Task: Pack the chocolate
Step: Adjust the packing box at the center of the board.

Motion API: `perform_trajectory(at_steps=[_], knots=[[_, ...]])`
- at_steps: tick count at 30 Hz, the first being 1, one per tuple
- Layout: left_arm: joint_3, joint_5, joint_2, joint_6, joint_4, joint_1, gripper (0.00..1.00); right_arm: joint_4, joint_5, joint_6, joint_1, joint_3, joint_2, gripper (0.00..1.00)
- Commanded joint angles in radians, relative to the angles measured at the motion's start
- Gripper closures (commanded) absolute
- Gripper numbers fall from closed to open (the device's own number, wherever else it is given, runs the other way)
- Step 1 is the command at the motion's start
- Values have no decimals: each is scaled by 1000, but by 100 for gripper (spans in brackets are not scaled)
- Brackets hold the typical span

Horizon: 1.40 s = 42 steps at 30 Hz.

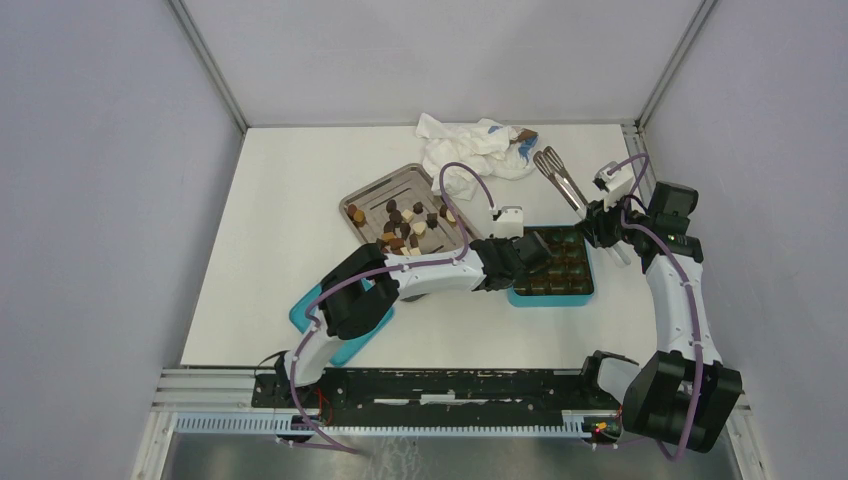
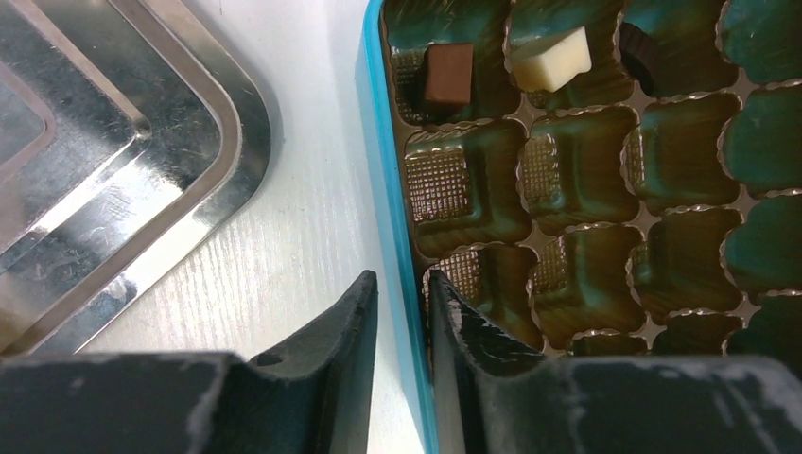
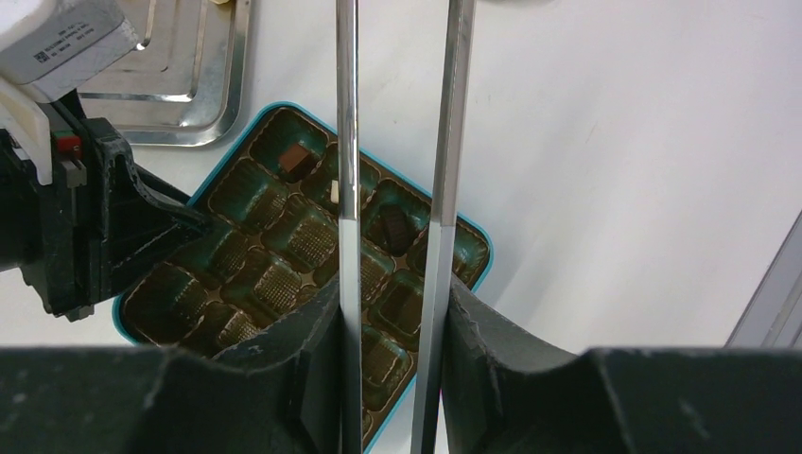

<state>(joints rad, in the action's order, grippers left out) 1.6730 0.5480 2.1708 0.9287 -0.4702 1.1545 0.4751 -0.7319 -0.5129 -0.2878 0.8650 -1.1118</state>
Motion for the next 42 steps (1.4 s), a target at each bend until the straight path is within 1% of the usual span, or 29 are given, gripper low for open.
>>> perform_trajectory(at_steps=[1,4,7,13,15,20,23,26,31,34,42], knots=[[40,41,19,46,-11,7,69,-43,-8,-3,1,2,-2,60],[39,60,14,47,-16,7,78,-41,-9,-2,2,1,-2,60],[33,94,0,50,-22,9,89,-39,-12,-4,2,2,-6,60],[4,205,-53,16,-1,35,98,-33,-18,-5,1,2,-11,60],[-42,250,-89,-8,45,49,98,-33,-21,-4,0,2,-10,60],[-235,370,-215,-92,237,79,98,-36,-27,5,-1,0,-2,60],[-383,427,-295,-177,408,97,98,-37,-33,8,-1,0,0,60],[-514,434,-366,-235,554,103,98,-36,-35,9,-2,-1,-2,60],[-610,423,-431,-297,681,116,98,-35,-38,10,-1,-1,-11,60],[-644,415,-452,-315,726,127,98,-34,-38,10,-2,-1,-14,60],[-743,413,-507,-422,886,152,98,-34,-40,10,-2,-3,-17,60]])
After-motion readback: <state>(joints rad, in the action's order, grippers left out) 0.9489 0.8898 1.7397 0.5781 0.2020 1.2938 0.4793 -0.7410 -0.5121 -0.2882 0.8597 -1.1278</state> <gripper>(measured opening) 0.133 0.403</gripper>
